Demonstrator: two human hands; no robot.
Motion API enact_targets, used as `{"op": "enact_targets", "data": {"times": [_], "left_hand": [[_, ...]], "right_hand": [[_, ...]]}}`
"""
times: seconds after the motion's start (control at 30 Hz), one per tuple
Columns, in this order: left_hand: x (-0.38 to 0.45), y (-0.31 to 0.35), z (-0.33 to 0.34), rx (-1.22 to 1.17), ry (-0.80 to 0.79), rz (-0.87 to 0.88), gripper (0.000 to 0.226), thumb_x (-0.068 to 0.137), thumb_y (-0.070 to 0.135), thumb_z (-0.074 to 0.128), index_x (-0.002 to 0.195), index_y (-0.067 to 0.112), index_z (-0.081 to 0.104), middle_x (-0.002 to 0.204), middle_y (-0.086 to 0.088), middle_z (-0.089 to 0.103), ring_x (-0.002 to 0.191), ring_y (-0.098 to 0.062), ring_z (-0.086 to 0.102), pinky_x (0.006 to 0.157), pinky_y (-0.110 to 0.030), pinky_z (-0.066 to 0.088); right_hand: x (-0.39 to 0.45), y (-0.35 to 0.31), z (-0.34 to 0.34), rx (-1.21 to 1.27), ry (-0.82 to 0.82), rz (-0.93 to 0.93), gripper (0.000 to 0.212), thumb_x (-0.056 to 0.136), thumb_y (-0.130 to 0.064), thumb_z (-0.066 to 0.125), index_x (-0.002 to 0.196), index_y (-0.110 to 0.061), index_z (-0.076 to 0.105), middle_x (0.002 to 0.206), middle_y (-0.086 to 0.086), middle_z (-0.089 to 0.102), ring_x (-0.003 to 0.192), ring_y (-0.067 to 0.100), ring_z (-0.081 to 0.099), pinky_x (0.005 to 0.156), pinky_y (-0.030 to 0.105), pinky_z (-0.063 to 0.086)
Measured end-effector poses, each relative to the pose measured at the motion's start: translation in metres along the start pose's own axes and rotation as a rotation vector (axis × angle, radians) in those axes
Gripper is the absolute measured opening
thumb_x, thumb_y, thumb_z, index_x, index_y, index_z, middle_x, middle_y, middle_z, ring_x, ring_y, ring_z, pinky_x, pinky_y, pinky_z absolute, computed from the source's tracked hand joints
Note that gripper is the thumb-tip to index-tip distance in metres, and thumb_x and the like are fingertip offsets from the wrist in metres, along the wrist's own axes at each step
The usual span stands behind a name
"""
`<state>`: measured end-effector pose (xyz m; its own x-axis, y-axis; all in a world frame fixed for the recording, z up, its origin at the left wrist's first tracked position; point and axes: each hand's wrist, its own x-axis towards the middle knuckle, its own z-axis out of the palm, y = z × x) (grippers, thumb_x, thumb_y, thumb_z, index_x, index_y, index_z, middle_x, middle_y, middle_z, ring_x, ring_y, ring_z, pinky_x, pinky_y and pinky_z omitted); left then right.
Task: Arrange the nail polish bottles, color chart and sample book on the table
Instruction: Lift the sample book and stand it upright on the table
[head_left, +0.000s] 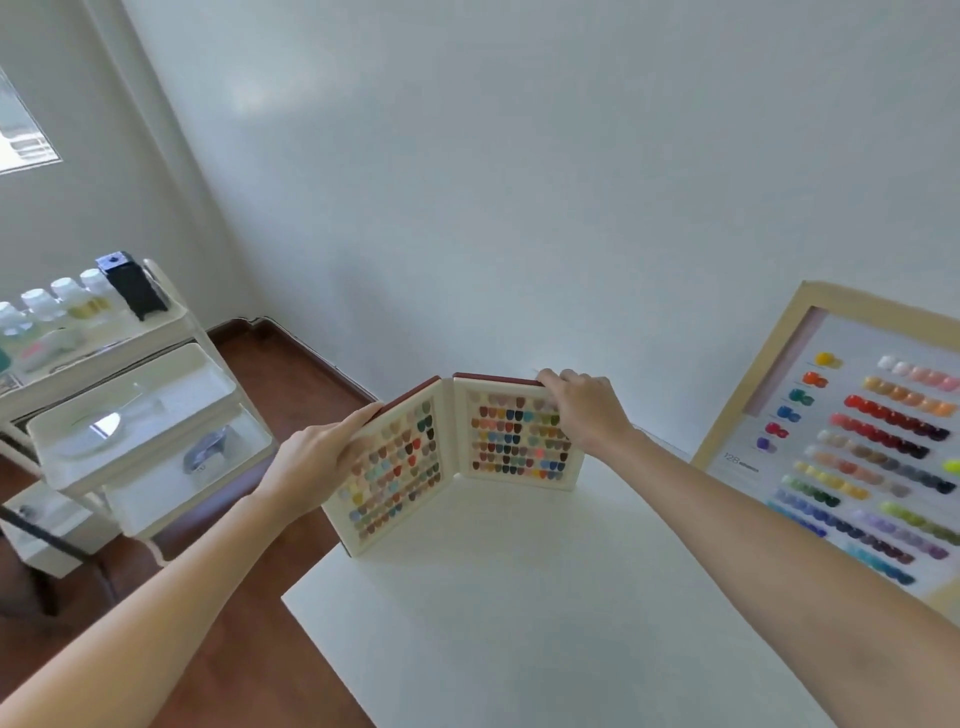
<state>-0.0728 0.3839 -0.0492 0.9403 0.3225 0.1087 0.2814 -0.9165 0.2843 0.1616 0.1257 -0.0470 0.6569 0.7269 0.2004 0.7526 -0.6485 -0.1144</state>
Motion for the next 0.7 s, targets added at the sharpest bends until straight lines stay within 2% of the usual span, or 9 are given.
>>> {"op": "enact_targets", "data": {"times": [0.07, 0.13, 0.3, 0.43, 0.6, 0.7], "left_hand": [[0.012, -0.004, 0.001, 0.01, 0.006, 0.048, 0.046, 0.1, 0.025, 0.045, 0.145, 0.033, 0.038, 0.108, 0.002, 0.073, 0.085, -0.02, 0.072, 0.069, -0.037, 0.062], [0.031, -0.004, 0.002, 0.016, 0.022, 0.102, 0.044, 0.1, 0.025, 0.045, 0.143, 0.033, 0.041, 0.108, 0.003, 0.073, 0.084, -0.02, 0.072, 0.069, -0.036, 0.061], [0.09, 0.021, 0.012, 0.024, 0.016, 0.212, 0.045, 0.098, 0.026, 0.048, 0.142, 0.036, 0.043, 0.108, 0.004, 0.074, 0.088, -0.027, 0.069, 0.071, -0.036, 0.055], [0.133, 0.049, 0.022, -0.038, 0.026, 0.279, 0.045, 0.098, 0.022, 0.049, 0.141, 0.035, 0.045, 0.098, 0.003, 0.075, 0.078, -0.027, 0.068, 0.062, -0.031, 0.048], [0.18, 0.076, 0.039, -0.085, 0.017, 0.32, 0.046, 0.097, 0.019, 0.049, 0.141, 0.034, 0.045, 0.103, -0.001, 0.074, 0.078, -0.029, 0.066, 0.064, -0.034, 0.05], [0.201, 0.085, 0.05, -0.088, 0.013, 0.353, 0.049, 0.095, 0.015, 0.05, 0.141, 0.033, 0.045, 0.104, 0.0, 0.074, 0.079, -0.03, 0.066, 0.063, -0.034, 0.051]], "right_hand": [[0.004, 0.008, -0.003, 0.001, -0.006, -0.012, 0.048, 0.078, 0.013, 0.04, 0.115, -0.016, 0.05, 0.081, 0.003, 0.058, 0.067, 0.024, 0.051, 0.067, 0.031, 0.036], [0.005, 0.02, -0.006, -0.008, -0.02, 0.008, 0.047, 0.077, 0.015, 0.039, 0.111, -0.016, 0.051, 0.078, 0.003, 0.056, 0.064, 0.023, 0.05, 0.063, 0.03, 0.033], [0.007, 0.064, -0.019, -0.048, -0.044, 0.108, 0.05, 0.075, 0.017, 0.039, 0.111, -0.016, 0.049, 0.083, 0.006, 0.059, 0.066, 0.024, 0.052, 0.063, 0.031, 0.034], [0.011, 0.096, -0.033, -0.096, -0.026, 0.196, 0.046, 0.076, 0.019, 0.037, 0.108, -0.013, 0.049, 0.078, 0.006, 0.054, 0.063, 0.024, 0.047, 0.062, 0.032, 0.032], [0.019, 0.123, -0.046, -0.16, -0.016, 0.283, 0.036, 0.075, 0.018, 0.037, 0.099, -0.007, 0.048, 0.073, 0.007, 0.048, 0.06, 0.024, 0.043, 0.059, 0.032, 0.028], [0.024, 0.134, -0.048, -0.164, -0.049, 0.335, 0.032, 0.077, 0.017, 0.037, 0.097, -0.005, 0.048, 0.078, 0.011, 0.053, 0.065, 0.028, 0.05, 0.057, 0.034, 0.034]]}}
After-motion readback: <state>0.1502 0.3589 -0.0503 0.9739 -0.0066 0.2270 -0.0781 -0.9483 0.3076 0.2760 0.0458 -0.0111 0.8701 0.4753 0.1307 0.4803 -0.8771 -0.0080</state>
